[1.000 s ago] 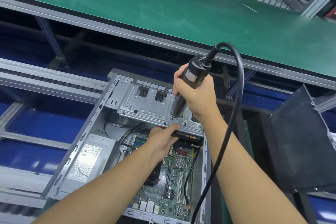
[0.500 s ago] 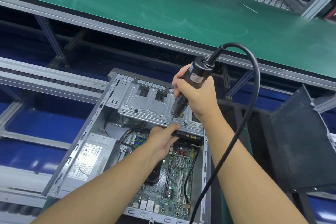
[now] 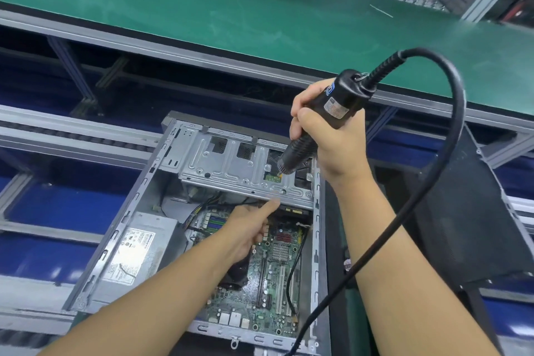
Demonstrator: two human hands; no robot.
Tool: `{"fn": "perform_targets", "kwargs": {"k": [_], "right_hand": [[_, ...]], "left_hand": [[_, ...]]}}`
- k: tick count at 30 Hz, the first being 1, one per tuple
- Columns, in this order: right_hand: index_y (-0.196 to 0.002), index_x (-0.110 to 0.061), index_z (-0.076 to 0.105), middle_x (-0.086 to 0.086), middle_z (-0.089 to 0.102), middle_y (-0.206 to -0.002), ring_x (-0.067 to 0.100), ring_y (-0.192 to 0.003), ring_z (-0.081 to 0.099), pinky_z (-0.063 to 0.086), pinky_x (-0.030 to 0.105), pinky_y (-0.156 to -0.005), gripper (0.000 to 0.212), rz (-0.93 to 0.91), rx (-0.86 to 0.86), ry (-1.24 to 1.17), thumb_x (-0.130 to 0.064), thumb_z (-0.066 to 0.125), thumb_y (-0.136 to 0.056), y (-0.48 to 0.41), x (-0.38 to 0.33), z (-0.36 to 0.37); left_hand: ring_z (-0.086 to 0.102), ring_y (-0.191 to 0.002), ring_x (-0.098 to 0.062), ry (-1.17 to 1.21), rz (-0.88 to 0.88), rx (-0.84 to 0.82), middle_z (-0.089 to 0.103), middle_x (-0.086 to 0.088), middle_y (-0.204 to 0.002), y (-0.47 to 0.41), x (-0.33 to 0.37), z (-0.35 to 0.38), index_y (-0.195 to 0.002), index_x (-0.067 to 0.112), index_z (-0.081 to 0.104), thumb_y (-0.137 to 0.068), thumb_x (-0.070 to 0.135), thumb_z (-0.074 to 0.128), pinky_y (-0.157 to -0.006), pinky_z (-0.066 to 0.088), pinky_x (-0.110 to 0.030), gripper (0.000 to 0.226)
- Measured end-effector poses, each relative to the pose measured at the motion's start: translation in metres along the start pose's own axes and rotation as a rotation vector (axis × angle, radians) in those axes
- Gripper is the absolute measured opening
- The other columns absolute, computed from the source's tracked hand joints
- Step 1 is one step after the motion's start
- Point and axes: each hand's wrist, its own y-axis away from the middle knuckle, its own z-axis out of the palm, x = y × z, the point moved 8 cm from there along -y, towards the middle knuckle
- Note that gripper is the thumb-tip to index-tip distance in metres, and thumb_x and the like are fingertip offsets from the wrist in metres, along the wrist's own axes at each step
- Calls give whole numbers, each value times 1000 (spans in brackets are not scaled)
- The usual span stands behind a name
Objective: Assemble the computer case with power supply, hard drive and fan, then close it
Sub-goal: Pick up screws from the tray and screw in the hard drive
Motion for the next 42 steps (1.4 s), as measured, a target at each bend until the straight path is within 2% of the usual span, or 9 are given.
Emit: {"fn": "perform_targets", "kwargs": {"k": [2, 5, 11, 14, 19, 25, 30, 35, 42], "right_hand": [[-86, -20, 64, 9, 63, -80, 27, -57, 54, 48, 38, -64, 16, 5, 37, -7, -5, 62, -80, 12, -3, -15], [-83, -25, 66, 9, 63, -80, 27, -57, 53, 48, 41, -64, 22, 2, 84, 8, -4, 61, -79, 33, -11, -44], [-83, -25, 67, 8, 63, -78, 27, -54, 53, 47, 38, -64, 27, -19, 188, 25, 0, 60, -80, 95, -36, -122], [-85, -27, 68, 6, 63, -74, 27, -53, 53, 46, 39, -65, 27, -22, 250, 45, -1, 60, -80, 133, -46, -163], [-86, -28, 68, 7, 62, -74, 25, -53, 53, 44, 43, -63, 26, 12, 353, 10, -3, 61, -82, 194, -45, -217], [-87, -22, 65, 8, 62, -79, 27, -56, 52, 46, 41, -62, 23, 76, 401, -49, 0, 61, -80, 247, -28, -246], [-88, -22, 64, 12, 61, -82, 31, -59, 54, 47, 42, -68, 23, 126, 414, -61, -1, 62, -79, 277, -11, -260], [-87, -24, 65, 13, 61, -80, 29, -62, 56, 49, 40, -68, 26, 171, 402, -59, 0, 62, -78, 294, 3, -269], [-89, -24, 65, 9, 62, -78, 27, -60, 55, 49, 37, -66, 27, 186, 426, -106, 1, 62, -78, 305, 15, -273]], "left_hand": [[37, -45, -9, -175, 7, -29, 47, 4, -59, 13, -6, 2, -93, 8, 56, -82, 46, 76, -37, 29, -22, 44], [25, -40, -11, -355, 158, -34, 37, 8, -50, 34, 7, 14, -79, 18, 55, -90, 50, 61, -42, 23, -20, 35], [33, -39, -12, -582, 523, -214, 43, 5, -49, 69, 32, 106, -57, 24, 47, -81, 58, 50, -43, 27, -21, 42], [44, -45, -11, -746, 596, -282, 51, 11, -49, 70, 18, 163, -59, 22, 52, -88, 43, 53, -50, 31, -25, 36], [64, -81, -16, -1298, 525, -391, 73, 10, -82, 49, -43, 233, -85, 22, 66, -88, 25, 58, -70, 46, -24, 9], [62, -109, -25, -1937, 481, -525, 65, 1, -119, 10, -111, 267, -94, 30, 69, -87, 14, 59, -97, 51, -35, 20], [62, -108, -18, -2255, 534, -649, 70, 8, -109, -11, -155, 273, -101, 27, 71, -83, 24, 68, -90, 45, -29, 18], [61, -112, -23, -2470, 523, -796, 66, 1, -119, -17, -215, 271, -110, 23, 67, -85, 37, 73, -94, 43, -33, 30], [60, -117, -32, -2537, 392, -801, 60, -9, -128, -21, -255, 268, -123, 8, 60, -91, 25, 70, -85, 54, -47, 38]]}}
